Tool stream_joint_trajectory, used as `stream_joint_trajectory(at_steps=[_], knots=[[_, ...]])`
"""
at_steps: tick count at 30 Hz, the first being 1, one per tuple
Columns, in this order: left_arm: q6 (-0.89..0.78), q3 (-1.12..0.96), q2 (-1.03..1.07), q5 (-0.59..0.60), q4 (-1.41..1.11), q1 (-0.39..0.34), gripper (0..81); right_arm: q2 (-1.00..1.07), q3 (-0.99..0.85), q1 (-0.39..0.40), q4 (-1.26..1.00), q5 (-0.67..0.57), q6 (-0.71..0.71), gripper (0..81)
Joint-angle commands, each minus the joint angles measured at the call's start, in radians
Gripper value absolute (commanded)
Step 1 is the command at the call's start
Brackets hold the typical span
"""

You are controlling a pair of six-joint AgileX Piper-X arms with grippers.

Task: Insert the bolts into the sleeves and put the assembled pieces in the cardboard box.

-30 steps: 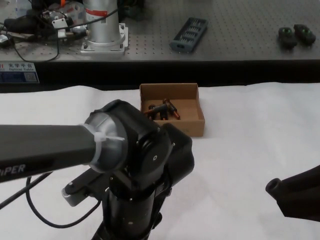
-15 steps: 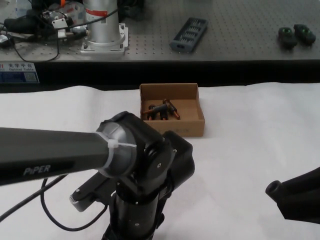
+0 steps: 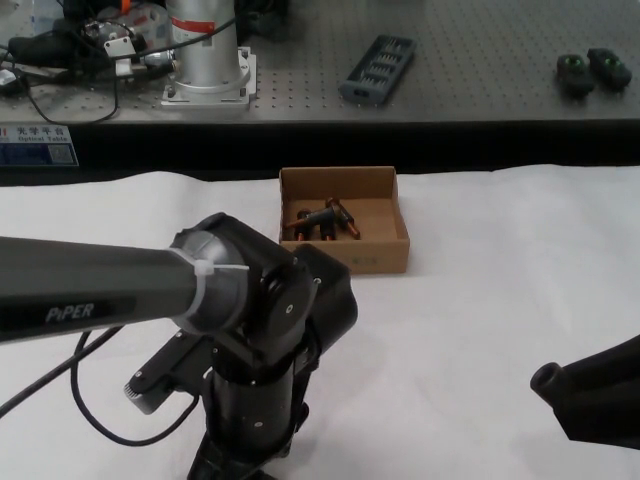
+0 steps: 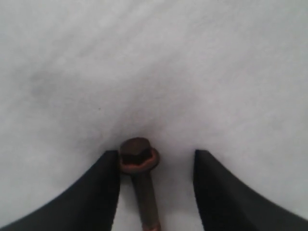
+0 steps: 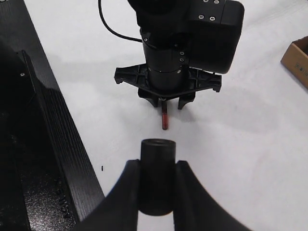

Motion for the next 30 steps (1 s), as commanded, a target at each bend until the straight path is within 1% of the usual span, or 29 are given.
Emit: stream_joint_trajectory(at_steps=[1,4,9,11,15,18,19,22,25,27,30], knots=[[-0.051,0.002,0.005,-0.007,0.01,0.003,32.6,-0.007,-0.003,0.0,0.007,-0.022,-0.002,1.9],[-0.061,0.002,0.005,-0.007,0.01,0.003,30.5,-0.007,-0.003,0.0,0.007,-0.022,-0.002,1.9],[-0.06,0.002,0.005,-0.028,0.01,0.004,30.2,-0.007,-0.003,0.0,0.007,-0.022,-0.002,1.9],[-0.06,0.002,0.005,-0.03,0.004,0.004,28.0,-0.007,-0.003,0.0,0.007,-0.022,-0.002,1.9],[-0.06,0.002,0.008,-0.029,-0.013,0.004,16.6,-0.007,-0.003,0.0,0.007,-0.022,-0.002,1.9],[-0.057,0.002,0.008,-0.03,-0.012,0.004,1.6,-0.007,-0.003,0.0,0.007,-0.022,-0.002,1.9],[-0.051,0.002,0.008,-0.03,-0.012,0.004,0.4,-0.007,-0.003,0.0,0.007,-0.022,-0.002,1.9],[-0.02,0.002,0.008,-0.03,-0.023,0.004,0.6,-0.007,-0.003,0.0,0.007,-0.02,-0.002,1.9],[0.047,0.002,0.004,-0.03,-0.05,0.004,0.6,-0.007,-0.003,0.0,0.007,-0.007,-0.002,1.9],[0.135,0.002,-0.009,-0.038,-0.071,0.004,0.6,-0.007,-0.003,0.0,0.007,0.019,-0.002,1.9],[0.241,0.002,-0.044,-0.09,-0.083,0.009,0.6,-0.007,-0.003,0.0,0.007,0.062,-0.002,1.9]])
